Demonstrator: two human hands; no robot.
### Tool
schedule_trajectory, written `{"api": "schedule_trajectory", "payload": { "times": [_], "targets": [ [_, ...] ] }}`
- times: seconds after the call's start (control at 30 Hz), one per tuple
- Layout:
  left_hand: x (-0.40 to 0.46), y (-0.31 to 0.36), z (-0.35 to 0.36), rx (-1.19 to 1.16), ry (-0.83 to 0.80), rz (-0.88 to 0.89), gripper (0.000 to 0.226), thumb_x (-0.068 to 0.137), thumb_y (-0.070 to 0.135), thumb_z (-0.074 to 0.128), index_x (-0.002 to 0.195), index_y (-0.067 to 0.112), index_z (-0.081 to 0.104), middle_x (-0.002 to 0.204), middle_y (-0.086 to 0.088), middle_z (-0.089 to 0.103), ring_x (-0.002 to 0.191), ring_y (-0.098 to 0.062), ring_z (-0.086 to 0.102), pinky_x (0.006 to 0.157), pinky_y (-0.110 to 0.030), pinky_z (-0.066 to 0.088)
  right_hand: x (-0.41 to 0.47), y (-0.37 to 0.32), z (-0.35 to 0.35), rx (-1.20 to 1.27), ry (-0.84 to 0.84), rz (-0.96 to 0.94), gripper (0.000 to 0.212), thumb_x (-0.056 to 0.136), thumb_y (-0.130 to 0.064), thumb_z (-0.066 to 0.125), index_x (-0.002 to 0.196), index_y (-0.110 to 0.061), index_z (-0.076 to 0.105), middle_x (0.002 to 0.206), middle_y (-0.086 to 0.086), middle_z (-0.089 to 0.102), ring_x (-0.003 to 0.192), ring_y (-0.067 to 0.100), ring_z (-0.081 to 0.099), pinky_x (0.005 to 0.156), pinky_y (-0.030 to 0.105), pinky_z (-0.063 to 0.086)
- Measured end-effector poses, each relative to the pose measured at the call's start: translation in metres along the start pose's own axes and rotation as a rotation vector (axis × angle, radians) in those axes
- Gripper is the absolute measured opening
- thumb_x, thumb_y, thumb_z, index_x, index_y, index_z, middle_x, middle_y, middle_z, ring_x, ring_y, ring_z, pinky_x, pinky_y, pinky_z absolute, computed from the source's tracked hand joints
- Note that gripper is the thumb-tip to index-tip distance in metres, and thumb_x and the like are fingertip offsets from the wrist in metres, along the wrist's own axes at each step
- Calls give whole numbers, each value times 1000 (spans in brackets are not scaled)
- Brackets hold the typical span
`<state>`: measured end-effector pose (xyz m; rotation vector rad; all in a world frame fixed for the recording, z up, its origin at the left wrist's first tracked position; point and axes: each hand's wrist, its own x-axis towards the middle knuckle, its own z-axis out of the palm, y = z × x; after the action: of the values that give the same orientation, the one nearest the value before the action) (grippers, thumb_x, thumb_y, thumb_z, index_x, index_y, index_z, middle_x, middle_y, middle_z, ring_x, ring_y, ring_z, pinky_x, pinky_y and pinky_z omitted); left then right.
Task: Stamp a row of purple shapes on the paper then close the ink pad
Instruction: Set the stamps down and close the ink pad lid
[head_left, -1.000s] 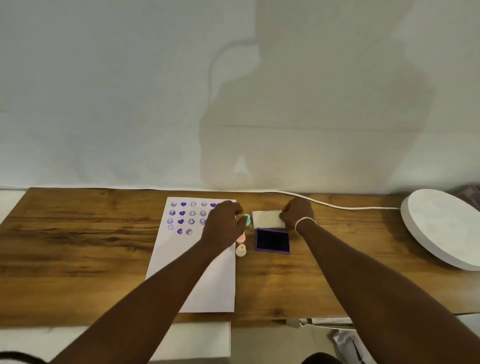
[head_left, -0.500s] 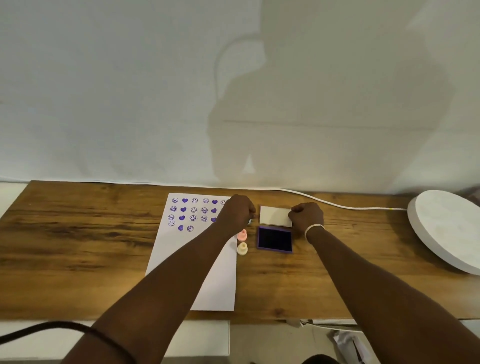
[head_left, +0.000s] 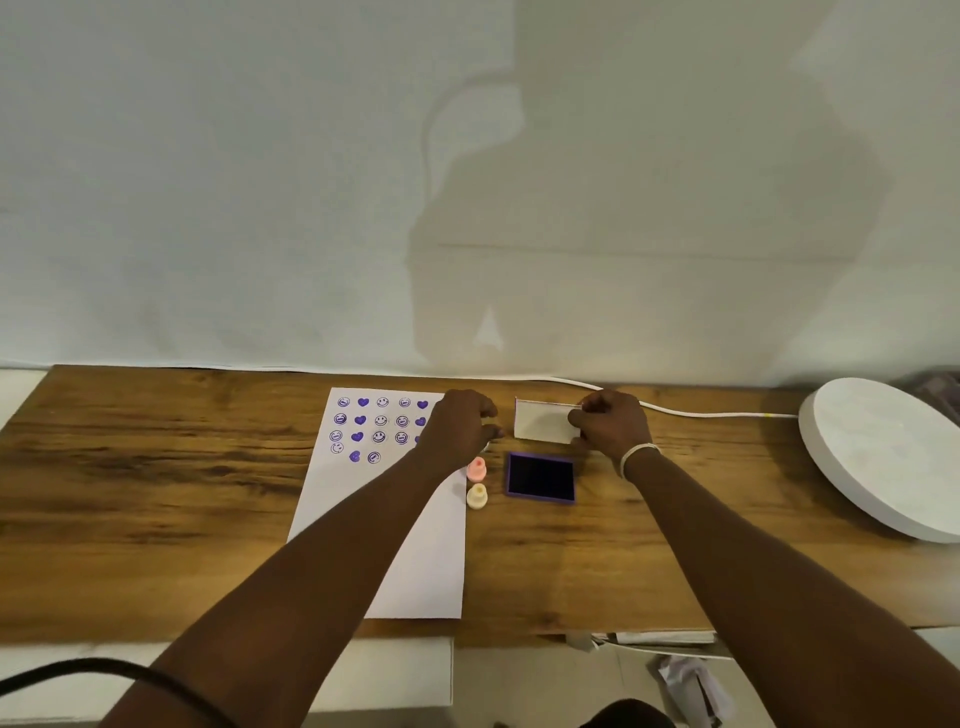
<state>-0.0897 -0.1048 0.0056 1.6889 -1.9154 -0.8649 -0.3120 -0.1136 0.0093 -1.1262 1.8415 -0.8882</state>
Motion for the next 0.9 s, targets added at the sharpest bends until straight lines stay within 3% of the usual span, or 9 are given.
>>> {"api": "schedule_trajectory", "payload": {
  "times": [0.13, 0.27, 0.37, 0.47, 0.63, 0.73, 0.9],
  "targets": [
    [-1, 8, -6, -86, 106, 56, 41, 75, 22, 82, 110, 7, 69, 99, -8, 70, 88, -21, 65, 80, -30, 51, -11, 5, -13, 21, -62, -114, 17, 67, 1, 76, 69, -12, 65, 74, 11, 67, 71, 28, 66, 70, 51, 61],
    [-5, 18, -11, -161, -35, 68, 52, 73, 25, 83, 121, 13, 67, 108, -6, 70, 87, -17, 69, 76, -25, 53, -26, 15, -20, -59, -109, -247, 14, 69, -6, 77, 75, -14, 68, 86, 4, 74, 86, 18, 70, 77, 36, 61],
    [-9, 25, -9, -120, -108, 97, 33, 78, 22, 80, 109, 12, 74, 107, -6, 74, 89, -12, 68, 73, -16, 48, -33, 23, -20, 1, -180, -223, 14, 72, -3, 76, 80, -11, 68, 98, 3, 74, 98, 16, 69, 82, 32, 60],
    [-13, 29, -9, -132, -140, 99, 19, 78, 14, 78, 96, 8, 78, 96, -9, 77, 86, -15, 69, 73, -23, 49, -36, 27, -21, -3, -258, -213, 19, 69, -2, 79, 83, -6, 66, 106, 6, 72, 106, 15, 67, 86, 35, 59],
    [-23, 31, -8, -64, -249, 48, 21, 73, 14, 81, 93, 9, 77, 106, -7, 71, 97, -21, 65, 80, -30, 51, -35, 24, -30, -204, -411, -250, 19, 69, -8, 81, 82, -8, 67, 107, 4, 71, 105, 18, 66, 85, 29, 59],
    [-26, 33, -3, 43, -308, 62, 34, 71, 14, 83, 103, 12, 72, 115, -6, 66, 99, -21, 63, 79, -27, 51, -34, 23, -33, -332, -486, -285, 19, 69, -13, 82, 83, -17, 70, 119, 1, 66, 111, 17, 61, 88, 22, 54],
    [-30, 40, 12, 216, -353, 85, 64, 74, 13, 81, 129, 18, 51, 130, -8, 56, 110, -26, 59, 83, -28, 52, -32, 32, -32, -468, -510, -275, 35, 68, -23, 84, 98, -27, 69, 125, -4, 62, 116, 18, 57, 97, 32, 52]
  ]
}}
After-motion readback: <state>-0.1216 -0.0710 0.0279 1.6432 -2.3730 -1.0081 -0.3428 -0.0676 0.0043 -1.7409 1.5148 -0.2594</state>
